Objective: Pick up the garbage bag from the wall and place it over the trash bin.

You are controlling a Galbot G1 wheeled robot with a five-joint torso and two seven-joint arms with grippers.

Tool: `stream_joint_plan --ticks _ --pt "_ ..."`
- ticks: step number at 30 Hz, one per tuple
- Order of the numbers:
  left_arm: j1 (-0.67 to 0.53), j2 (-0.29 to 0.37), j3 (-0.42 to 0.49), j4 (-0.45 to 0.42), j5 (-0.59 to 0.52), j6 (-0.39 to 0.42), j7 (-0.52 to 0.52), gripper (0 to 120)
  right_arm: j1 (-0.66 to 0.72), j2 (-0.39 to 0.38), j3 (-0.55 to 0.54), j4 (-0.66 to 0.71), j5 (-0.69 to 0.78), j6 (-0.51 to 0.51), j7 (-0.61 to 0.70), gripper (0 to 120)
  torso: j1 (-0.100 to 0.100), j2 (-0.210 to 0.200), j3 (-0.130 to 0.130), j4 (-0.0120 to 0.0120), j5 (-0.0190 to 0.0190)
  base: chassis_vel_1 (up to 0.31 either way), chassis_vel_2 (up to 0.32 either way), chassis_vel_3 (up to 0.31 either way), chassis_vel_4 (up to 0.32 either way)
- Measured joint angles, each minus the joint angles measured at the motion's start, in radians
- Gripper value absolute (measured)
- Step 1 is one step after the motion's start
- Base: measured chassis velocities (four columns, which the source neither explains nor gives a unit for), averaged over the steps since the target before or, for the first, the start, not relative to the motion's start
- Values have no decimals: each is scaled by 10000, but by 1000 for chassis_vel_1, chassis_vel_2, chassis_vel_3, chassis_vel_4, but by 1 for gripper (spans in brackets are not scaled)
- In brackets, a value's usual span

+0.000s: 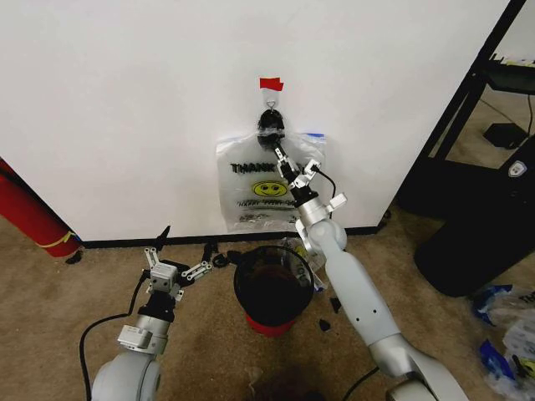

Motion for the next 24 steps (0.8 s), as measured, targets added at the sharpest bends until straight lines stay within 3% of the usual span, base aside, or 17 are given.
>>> stream_joint_plan --ticks 24 --pt "28 101 99 -163 -213 -105 -153 100 -4096 -1400 1048 2296 -997 -122 -1557 0 0 1 0 1 1 0 0 0 0"
